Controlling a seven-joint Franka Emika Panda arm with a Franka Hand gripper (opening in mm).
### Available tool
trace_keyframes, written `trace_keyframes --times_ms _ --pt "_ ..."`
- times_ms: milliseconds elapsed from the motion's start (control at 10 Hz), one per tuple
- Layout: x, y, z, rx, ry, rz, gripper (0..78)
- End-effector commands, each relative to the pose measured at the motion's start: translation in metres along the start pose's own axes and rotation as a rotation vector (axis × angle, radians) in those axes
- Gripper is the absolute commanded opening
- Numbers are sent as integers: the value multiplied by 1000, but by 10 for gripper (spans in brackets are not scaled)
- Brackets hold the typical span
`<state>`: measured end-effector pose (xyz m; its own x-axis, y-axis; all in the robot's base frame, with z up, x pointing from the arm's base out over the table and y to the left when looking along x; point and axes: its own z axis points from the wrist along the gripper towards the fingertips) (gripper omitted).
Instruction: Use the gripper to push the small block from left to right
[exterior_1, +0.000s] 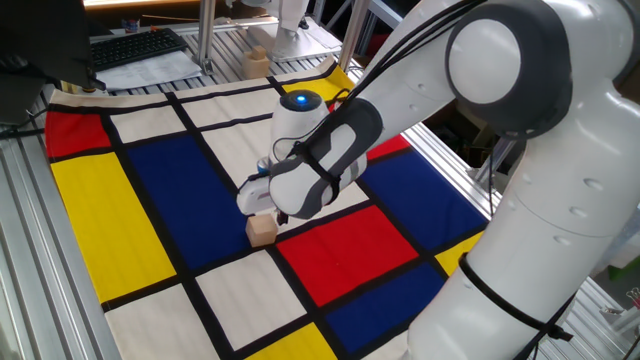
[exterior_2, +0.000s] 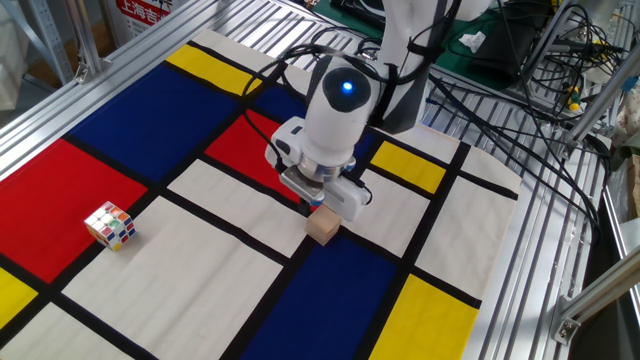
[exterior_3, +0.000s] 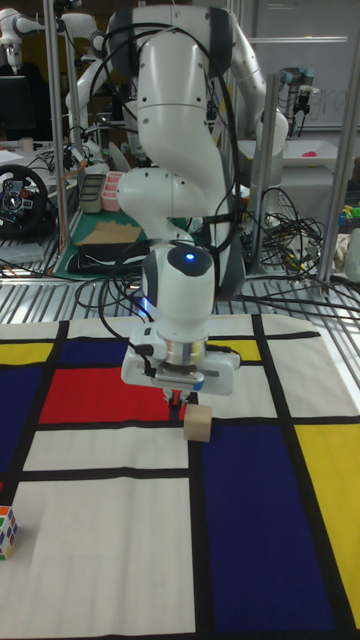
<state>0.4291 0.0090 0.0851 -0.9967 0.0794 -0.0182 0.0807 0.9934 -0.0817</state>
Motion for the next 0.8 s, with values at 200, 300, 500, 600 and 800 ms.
trace_keyframes --times_ms 200,300,500,600,800 --pt "3 12 -3 -37 -4 25 0" --pt "3 15 -3 -43 -12 24 0" --pt "7 22 -7 -57 -45 22 0" --pt "8 24 -8 -58 -49 23 0" --pt "8 25 -8 -63 -56 24 0"
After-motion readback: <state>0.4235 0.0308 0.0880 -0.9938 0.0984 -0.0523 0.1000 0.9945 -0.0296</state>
